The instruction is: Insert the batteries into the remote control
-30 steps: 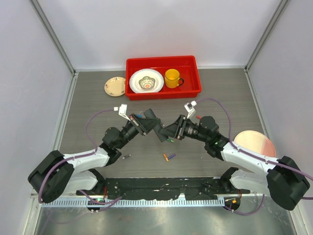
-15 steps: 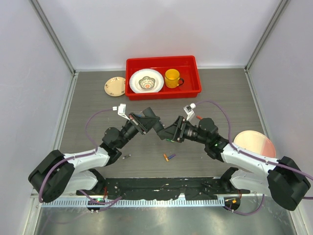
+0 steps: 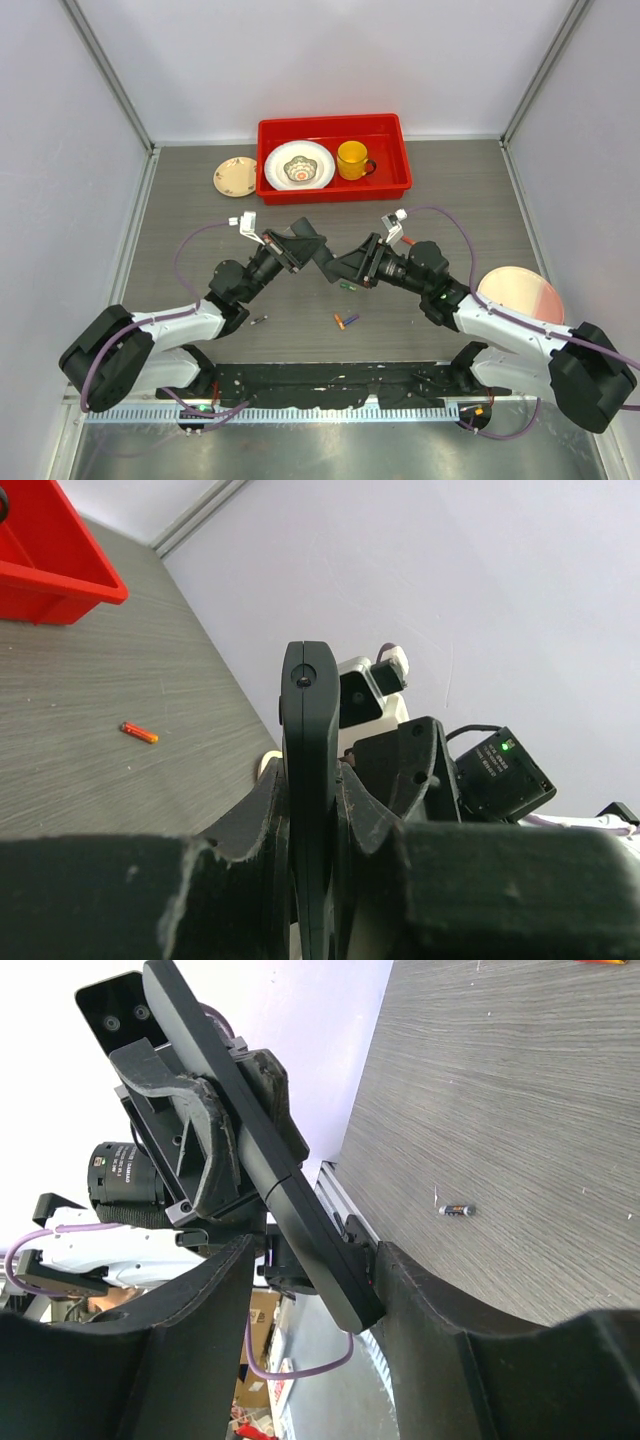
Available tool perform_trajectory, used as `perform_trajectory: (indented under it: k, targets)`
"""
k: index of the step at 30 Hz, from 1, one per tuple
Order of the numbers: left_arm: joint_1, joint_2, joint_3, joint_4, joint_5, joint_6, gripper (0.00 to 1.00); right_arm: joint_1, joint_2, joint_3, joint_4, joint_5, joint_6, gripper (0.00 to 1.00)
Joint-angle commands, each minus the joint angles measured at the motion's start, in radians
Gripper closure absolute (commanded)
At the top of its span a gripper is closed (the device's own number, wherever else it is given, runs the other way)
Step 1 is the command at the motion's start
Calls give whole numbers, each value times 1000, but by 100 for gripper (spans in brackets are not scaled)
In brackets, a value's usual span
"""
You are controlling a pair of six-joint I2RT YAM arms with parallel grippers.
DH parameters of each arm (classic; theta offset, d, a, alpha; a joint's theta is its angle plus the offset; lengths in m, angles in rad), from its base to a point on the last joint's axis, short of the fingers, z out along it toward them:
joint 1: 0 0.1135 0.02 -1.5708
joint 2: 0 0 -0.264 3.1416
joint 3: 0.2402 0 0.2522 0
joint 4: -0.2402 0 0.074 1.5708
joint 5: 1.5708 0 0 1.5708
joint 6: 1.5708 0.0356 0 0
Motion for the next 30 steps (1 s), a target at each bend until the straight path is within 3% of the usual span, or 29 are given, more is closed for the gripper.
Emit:
perform_trajectory:
  k: [1,23,30]
  targets:
    - [-4,-7,39,64,-15,31,100,4,16,10,74,13,20,44]
    - [-8,-22,37,64,-30,39,100,4,32,-10,77,14,23,61]
    - [-8,-19,40,64,-35,37,100,5,15,-27,75,17,25,61]
